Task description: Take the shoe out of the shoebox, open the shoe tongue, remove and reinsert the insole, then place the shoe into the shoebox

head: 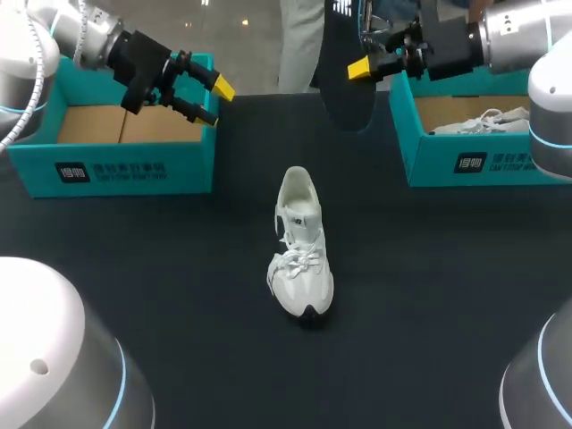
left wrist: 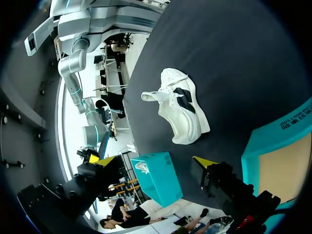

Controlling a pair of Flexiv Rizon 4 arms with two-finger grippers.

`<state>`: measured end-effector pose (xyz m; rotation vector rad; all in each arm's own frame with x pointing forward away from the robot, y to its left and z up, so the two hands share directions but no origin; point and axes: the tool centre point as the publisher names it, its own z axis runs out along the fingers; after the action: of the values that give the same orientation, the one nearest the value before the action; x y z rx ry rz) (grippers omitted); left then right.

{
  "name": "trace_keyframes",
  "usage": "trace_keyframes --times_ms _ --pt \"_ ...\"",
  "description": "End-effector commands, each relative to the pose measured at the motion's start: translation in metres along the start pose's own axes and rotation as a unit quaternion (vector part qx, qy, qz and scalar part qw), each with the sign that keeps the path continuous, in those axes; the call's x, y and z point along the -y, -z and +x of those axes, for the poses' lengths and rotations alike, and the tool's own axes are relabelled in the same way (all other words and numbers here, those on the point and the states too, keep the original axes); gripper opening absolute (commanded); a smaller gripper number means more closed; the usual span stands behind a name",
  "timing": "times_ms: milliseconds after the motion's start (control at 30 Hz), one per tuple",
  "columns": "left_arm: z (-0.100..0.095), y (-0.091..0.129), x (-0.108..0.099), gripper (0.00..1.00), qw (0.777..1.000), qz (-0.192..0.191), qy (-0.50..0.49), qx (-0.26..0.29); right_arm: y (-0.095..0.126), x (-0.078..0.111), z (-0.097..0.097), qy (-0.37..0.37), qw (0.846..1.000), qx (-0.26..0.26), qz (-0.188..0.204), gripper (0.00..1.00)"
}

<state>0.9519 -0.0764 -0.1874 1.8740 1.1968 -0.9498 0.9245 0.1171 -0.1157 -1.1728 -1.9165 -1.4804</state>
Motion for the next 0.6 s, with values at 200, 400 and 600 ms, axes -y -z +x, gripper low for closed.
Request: trace_keyframes --times_ms 200,400,600 --pt "0.000 0.000 0.001 1.00 1.000 0.000 -0.001 -0.002 -0.011 -0.010 -0.032 0.042 0.999 -0.001 -0.019 0.00" --pt "0.000 0.000 0.001 1.00 1.000 0.000 -0.001 -0.002 -0.026 -0.009 -0.048 0.051 0.998 -0.011 -0.024 0.00" --pt "0.000 0.000 0.001 1.00 1.000 0.000 -0.001 -0.002 -0.033 -0.005 -0.052 0.059 0.997 -0.027 -0.041 0.00"
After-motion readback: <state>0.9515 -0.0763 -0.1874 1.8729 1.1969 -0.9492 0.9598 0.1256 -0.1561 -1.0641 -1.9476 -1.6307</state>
